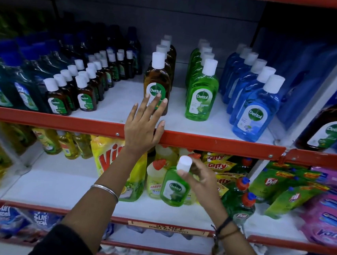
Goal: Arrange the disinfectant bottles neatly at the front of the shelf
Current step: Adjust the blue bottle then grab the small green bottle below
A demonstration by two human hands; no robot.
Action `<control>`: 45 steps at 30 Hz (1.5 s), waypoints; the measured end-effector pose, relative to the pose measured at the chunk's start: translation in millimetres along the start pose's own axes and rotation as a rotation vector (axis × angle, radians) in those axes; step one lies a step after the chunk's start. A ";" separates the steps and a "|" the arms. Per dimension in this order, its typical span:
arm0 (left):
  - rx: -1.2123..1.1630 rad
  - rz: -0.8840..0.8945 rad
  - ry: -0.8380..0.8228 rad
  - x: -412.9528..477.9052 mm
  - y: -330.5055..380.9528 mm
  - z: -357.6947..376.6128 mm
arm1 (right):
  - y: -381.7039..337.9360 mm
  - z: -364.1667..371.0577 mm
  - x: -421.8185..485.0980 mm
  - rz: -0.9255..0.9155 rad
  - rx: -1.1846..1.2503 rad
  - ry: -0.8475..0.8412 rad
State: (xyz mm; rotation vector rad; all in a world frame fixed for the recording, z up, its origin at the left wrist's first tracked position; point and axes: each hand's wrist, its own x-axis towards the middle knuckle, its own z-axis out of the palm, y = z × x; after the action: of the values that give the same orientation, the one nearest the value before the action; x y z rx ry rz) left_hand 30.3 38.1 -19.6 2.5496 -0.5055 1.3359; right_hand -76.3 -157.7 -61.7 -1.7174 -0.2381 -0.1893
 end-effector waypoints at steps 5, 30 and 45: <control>-0.001 0.000 0.011 0.3 1.4 -2.2 | -82.0 -30.6 24.8 -0.229 0.085 0.080; 0.005 -0.019 0.000 -0.8 3.0 -4.7 | -119.3 -39.6 146.6 -0.313 -0.101 0.292; -0.007 -0.015 0.041 -1.2 5.6 -4.7 | -107.9 -139.2 72.7 -0.589 -0.143 0.838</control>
State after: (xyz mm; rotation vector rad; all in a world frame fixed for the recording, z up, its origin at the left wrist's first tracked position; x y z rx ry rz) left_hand 23.9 34.8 -17.7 2.5101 -0.4821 1.3753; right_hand -33.5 -275.2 82.1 -1.5230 -0.0952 -1.3446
